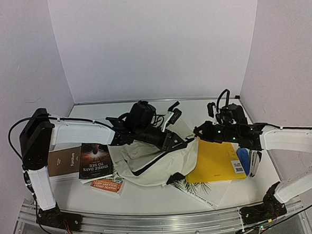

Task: Pack the student bag
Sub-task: Unzip the student bag at the center of the board.

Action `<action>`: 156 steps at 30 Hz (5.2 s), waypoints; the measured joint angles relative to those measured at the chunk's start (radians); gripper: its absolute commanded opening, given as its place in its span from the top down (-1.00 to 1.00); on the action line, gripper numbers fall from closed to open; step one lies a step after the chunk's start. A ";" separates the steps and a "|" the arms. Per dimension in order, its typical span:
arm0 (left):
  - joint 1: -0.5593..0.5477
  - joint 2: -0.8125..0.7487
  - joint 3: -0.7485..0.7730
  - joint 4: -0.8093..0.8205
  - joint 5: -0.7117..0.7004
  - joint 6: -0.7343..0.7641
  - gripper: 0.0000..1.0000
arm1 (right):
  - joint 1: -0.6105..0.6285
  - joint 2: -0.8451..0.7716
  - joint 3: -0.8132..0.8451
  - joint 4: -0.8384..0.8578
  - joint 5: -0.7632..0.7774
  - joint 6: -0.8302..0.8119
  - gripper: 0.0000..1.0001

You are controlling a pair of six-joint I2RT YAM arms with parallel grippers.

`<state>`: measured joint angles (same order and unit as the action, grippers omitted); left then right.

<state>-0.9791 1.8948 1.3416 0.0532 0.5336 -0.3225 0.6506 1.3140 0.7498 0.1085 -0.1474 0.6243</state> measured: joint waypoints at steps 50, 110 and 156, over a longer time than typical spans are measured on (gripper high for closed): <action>-0.044 -0.314 -0.390 0.104 -0.191 0.089 1.00 | 0.042 0.113 0.024 0.031 0.065 0.171 1.00; -0.023 -0.449 -0.444 -0.068 -0.294 -0.035 1.00 | -0.037 0.549 0.348 0.092 -0.033 0.006 0.71; 0.148 -0.255 -0.181 -0.298 -0.055 0.034 -0.06 | -0.182 -0.166 -0.065 -0.102 -0.061 0.186 -0.72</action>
<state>-0.8314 1.6396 1.1606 -0.2450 0.4788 -0.2883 0.4687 1.1477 0.6847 0.0067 -0.2085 0.8101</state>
